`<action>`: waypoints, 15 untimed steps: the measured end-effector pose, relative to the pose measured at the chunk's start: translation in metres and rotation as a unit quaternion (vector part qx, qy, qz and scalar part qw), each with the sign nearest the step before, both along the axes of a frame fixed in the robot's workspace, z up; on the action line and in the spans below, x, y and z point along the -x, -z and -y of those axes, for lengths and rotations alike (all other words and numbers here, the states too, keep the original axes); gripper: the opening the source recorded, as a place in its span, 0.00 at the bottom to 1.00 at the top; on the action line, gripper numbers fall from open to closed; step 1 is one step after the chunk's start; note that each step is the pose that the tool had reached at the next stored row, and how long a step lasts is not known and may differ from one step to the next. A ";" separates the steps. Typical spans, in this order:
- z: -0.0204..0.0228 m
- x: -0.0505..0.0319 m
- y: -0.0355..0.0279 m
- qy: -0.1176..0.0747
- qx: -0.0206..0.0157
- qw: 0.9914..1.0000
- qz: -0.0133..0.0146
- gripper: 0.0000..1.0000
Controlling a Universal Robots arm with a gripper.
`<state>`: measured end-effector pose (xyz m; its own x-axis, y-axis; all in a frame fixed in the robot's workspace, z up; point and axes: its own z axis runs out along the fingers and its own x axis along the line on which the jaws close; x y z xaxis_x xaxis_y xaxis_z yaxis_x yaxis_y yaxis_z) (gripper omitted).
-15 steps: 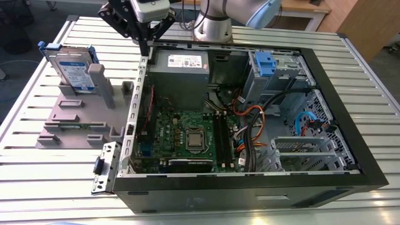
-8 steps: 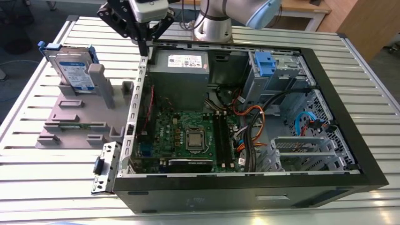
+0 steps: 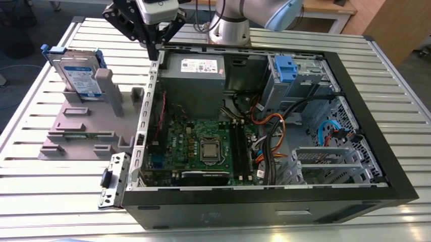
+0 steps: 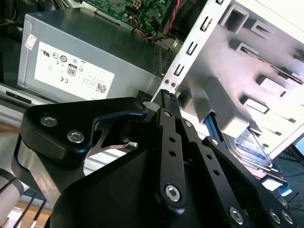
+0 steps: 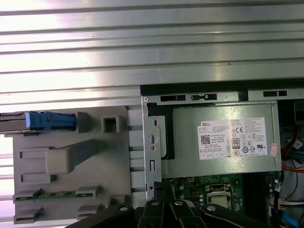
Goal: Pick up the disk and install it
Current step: 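Reach for the disk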
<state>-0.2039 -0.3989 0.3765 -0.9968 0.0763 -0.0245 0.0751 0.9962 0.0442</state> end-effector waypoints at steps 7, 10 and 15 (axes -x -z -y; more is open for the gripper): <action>0.0000 0.0030 0.0002 0.000 0.000 1.000 0.000 0.11; 0.0000 0.0043 0.0004 0.000 0.000 1.000 0.000 0.11; 0.0000 0.0062 0.0005 0.000 0.000 1.000 0.000 0.11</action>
